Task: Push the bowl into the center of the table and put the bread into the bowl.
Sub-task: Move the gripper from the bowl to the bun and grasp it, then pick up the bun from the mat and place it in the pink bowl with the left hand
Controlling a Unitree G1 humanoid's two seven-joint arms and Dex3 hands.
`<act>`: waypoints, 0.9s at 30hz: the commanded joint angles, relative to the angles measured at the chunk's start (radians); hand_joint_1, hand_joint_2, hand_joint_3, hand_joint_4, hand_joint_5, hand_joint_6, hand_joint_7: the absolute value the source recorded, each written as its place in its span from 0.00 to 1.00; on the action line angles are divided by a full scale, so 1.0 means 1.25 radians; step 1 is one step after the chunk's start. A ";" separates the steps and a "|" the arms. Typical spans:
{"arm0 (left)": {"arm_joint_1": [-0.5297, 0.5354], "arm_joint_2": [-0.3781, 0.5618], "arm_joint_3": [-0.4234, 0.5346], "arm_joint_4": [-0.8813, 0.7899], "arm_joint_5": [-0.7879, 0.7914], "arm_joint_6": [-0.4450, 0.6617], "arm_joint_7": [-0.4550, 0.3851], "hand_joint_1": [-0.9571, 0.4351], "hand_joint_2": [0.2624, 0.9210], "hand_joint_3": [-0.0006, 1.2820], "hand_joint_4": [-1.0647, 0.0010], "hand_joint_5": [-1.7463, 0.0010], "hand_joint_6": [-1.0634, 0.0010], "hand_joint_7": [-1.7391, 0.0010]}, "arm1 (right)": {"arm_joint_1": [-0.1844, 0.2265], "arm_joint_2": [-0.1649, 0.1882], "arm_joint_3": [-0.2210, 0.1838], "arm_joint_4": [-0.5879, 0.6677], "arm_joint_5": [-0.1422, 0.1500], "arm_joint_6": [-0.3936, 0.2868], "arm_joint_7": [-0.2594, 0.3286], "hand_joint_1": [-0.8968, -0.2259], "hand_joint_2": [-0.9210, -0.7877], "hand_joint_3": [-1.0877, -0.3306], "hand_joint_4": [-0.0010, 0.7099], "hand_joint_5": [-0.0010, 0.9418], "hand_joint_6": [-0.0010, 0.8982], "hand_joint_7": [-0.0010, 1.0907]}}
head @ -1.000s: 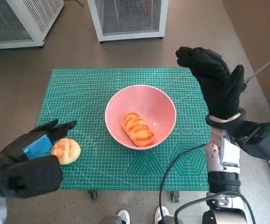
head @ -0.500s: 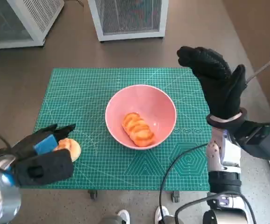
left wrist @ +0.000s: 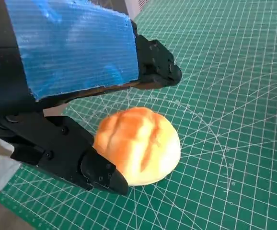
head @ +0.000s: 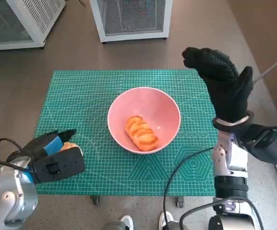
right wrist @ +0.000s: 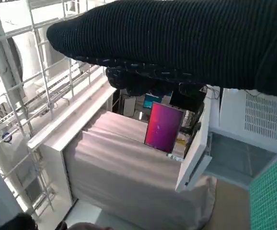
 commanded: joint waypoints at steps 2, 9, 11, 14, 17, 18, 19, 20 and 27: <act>-0.012 -0.036 -0.029 0.098 0.055 -0.050 0.113 0.72 0.83 0.02 0.60 0.99 0.49 0.98 | 0.018 -0.004 0.000 0.003 0.001 0.001 0.005 0.41 0.00 0.53 0.26 0.00 0.05 0.36; -0.032 -0.035 -0.044 0.167 0.060 -0.087 0.112 0.75 0.89 0.03 0.42 0.95 0.34 0.95 | 0.020 -0.006 0.000 -0.003 0.002 0.004 0.005 0.41 0.00 0.53 0.26 0.00 0.05 0.35; -0.035 -0.034 -0.044 0.183 0.059 -0.097 0.111 0.75 0.90 0.03 0.34 0.93 0.30 0.94 | 0.020 -0.007 -0.001 -0.003 0.002 0.004 0.005 0.41 0.00 0.53 0.26 0.00 0.05 0.35; -0.039 -0.034 -0.044 0.200 0.057 -0.113 0.112 0.84 0.95 0.06 0.36 0.60 0.25 0.90 | 0.021 -0.008 -0.001 -0.005 0.003 0.005 0.005 0.41 0.00 0.53 0.26 0.00 0.05 0.35; -0.039 -0.033 -0.040 0.215 0.052 -0.132 0.119 0.75 0.99 0.07 0.34 0.38 0.40 0.52 | 0.022 -0.009 -0.001 -0.006 0.003 0.005 0.006 0.41 0.00 0.53 0.26 0.00 0.05 0.35; -0.039 -0.033 -0.038 0.219 0.051 -0.139 0.123 0.73 0.99 0.06 0.33 0.37 0.41 0.49 | 0.022 -0.009 -0.001 -0.007 0.003 0.005 0.006 0.41 0.00 0.53 0.26 0.00 0.05 0.35; -0.039 -0.033 -0.037 0.222 0.050 -0.144 0.125 0.72 0.99 0.06 0.32 0.35 0.41 0.45 | 0.022 -0.009 -0.001 -0.007 0.003 0.005 0.006 0.41 0.00 0.53 0.26 0.00 0.05 0.35; -0.039 -0.033 -0.036 0.224 0.050 -0.149 0.127 0.71 0.99 0.05 0.31 0.34 0.40 0.43 | 0.023 -0.009 -0.001 -0.007 0.002 0.005 0.006 0.42 0.00 0.53 0.26 0.00 0.05 0.35; -0.031 -0.030 -0.022 0.213 0.047 -0.169 0.129 0.69 0.99 0.03 0.30 0.34 0.38 0.39 | 0.024 -0.010 0.000 -0.009 0.002 0.005 0.005 0.41 0.00 0.53 0.26 0.00 0.06 0.34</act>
